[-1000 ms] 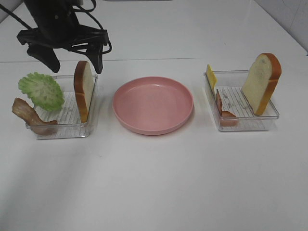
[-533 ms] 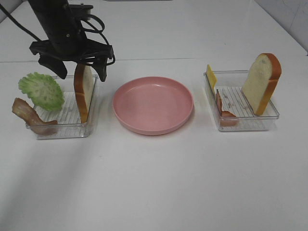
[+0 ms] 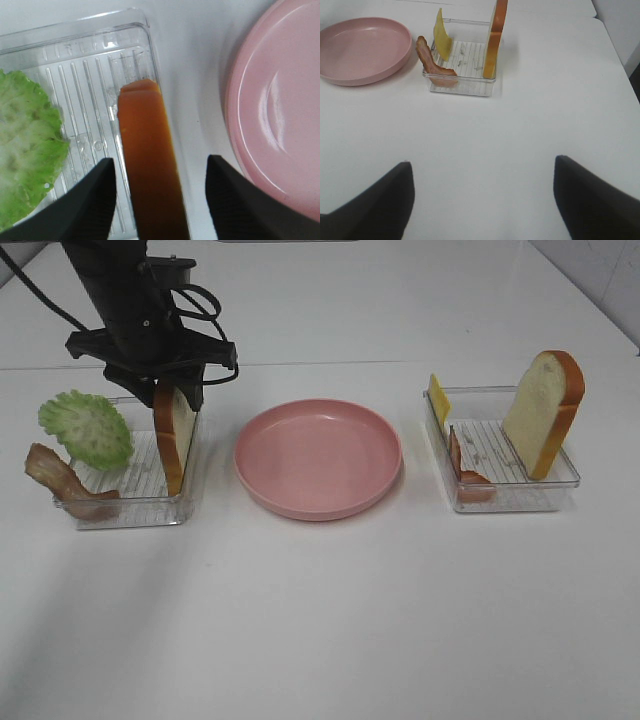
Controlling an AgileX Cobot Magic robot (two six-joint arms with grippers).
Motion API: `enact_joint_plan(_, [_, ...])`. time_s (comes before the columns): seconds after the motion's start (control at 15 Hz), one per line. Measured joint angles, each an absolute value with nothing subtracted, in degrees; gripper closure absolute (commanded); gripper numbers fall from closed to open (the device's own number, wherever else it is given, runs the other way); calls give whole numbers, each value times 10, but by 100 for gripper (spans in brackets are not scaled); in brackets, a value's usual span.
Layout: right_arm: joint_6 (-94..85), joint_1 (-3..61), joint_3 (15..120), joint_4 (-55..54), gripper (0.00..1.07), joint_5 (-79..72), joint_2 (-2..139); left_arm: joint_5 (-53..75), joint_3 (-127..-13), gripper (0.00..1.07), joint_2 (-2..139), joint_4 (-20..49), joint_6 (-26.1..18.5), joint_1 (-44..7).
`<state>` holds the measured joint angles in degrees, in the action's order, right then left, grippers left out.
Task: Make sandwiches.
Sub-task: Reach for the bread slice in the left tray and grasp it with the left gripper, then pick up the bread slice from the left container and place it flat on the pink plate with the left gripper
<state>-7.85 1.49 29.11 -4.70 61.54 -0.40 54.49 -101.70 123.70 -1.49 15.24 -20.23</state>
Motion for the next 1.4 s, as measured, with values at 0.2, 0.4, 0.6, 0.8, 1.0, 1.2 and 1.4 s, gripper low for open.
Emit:
enact_joint_plan(0.2, [-78, 15, 291, -47, 34, 615, -4, 545, -1017, 89, 1237, -15, 152, -202])
enact_joint_plan(0.4, [-78, 15, 291, -47, 34, 615, -4, 545, -1017, 107, 1237, -19, 172, -202])
enact_joint_plan(0.6, [-78, 15, 291, -47, 34, 615, -4, 583, -1033, 107, 1237, -15, 191, -202])
enact_joint_plan(0.8, [-78, 15, 291, -47, 34, 615, -4, 678, -1097, 107, 1237, -7, 190, -202])
enact_joint_plan(1.0, [-78, 15, 291, -47, 34, 615, -4, 692, -1167, 107, 1237, 19, 171, -202])
enact_joint_plan(1.2, [-78, 15, 291, -47, 34, 615, -4, 693, -1215, 107, 1235, 122, 124, -202])
enact_joint_plan(1.4, [-78, 15, 291, -47, 34, 615, -4, 663, -1218, 107, 1257, 269, 25, -199])
